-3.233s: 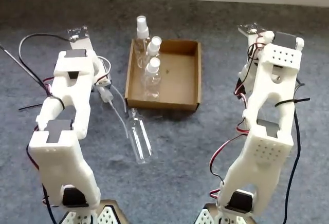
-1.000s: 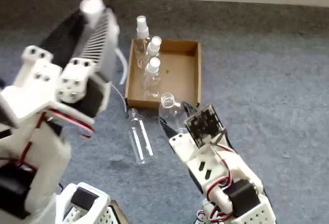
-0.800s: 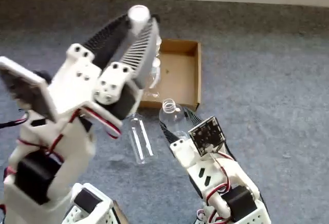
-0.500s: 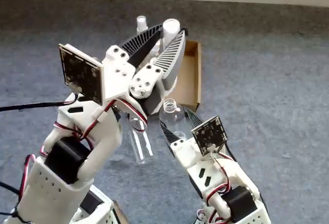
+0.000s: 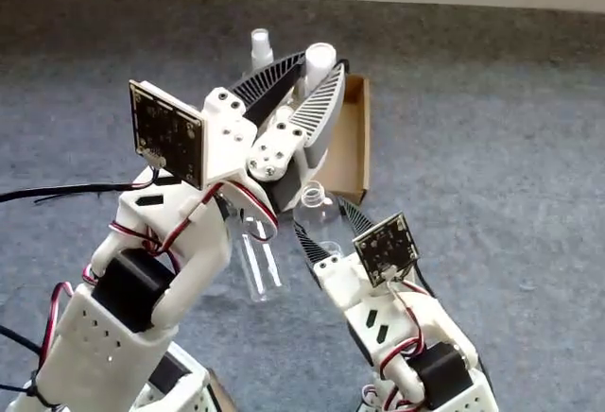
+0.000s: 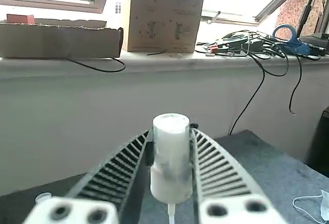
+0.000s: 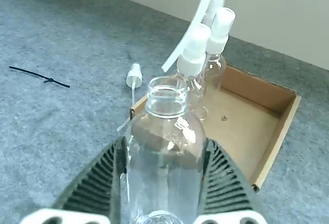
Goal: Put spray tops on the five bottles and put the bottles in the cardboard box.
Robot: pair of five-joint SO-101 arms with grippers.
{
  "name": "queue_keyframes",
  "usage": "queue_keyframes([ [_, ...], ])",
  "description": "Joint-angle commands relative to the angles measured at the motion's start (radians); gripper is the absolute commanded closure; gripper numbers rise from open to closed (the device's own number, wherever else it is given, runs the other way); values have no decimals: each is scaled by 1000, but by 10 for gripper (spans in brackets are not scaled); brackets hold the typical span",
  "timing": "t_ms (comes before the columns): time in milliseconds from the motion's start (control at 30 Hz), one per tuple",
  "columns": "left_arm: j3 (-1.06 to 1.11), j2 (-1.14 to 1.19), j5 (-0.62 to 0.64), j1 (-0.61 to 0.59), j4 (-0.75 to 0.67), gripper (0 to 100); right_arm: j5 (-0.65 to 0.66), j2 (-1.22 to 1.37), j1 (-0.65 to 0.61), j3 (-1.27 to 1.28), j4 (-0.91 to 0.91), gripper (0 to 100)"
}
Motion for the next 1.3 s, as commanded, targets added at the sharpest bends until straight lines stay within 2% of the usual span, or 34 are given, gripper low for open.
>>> queue_keyframes([
  [0,-5,-15,-2,19,-18,994,-9,-8,-4,-8,-27,995],
  [467,68,-15,0,19,-23,994,-9,-8,-4,-8,-27,995],
  [767,-21,-15,2,21,-20,994,-9,-8,-4,-7,-27,995],
  [1000,13,-13,0,73,-21,994,-9,-8,-4,-7,-27,995],
  [1133,45,-16,-3,48,-18,994,-9,-8,-1,-10,-27,995],
  [1267,102,-22,-3,-19,-17,994,-12,-8,61,-10,-27,995],
])
